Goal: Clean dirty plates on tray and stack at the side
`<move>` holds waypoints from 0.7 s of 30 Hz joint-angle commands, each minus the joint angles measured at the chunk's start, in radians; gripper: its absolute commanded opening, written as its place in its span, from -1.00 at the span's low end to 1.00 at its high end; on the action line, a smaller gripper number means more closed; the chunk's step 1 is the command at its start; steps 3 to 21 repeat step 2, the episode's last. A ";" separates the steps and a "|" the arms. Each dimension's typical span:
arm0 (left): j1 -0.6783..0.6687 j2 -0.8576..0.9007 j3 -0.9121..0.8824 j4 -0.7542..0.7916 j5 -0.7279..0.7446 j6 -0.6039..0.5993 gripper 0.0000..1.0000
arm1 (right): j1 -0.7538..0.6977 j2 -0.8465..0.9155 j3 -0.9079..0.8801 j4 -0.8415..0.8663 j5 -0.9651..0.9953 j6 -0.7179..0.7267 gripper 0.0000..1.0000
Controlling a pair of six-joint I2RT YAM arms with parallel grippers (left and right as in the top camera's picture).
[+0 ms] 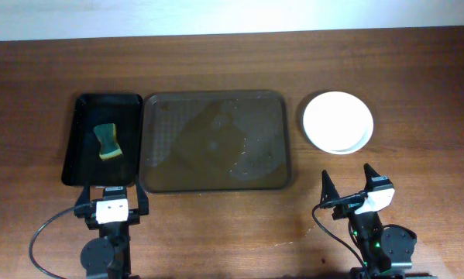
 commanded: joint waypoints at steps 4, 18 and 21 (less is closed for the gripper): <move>0.005 -0.009 -0.007 -0.001 0.014 0.019 0.98 | 0.006 -0.006 -0.006 -0.002 -0.005 -0.004 0.97; 0.005 -0.009 -0.007 -0.001 0.014 0.019 0.98 | 0.006 -0.006 -0.006 -0.002 -0.005 -0.004 0.97; 0.005 -0.009 -0.007 -0.001 0.014 0.019 0.98 | 0.006 -0.006 -0.006 -0.002 -0.005 -0.004 0.97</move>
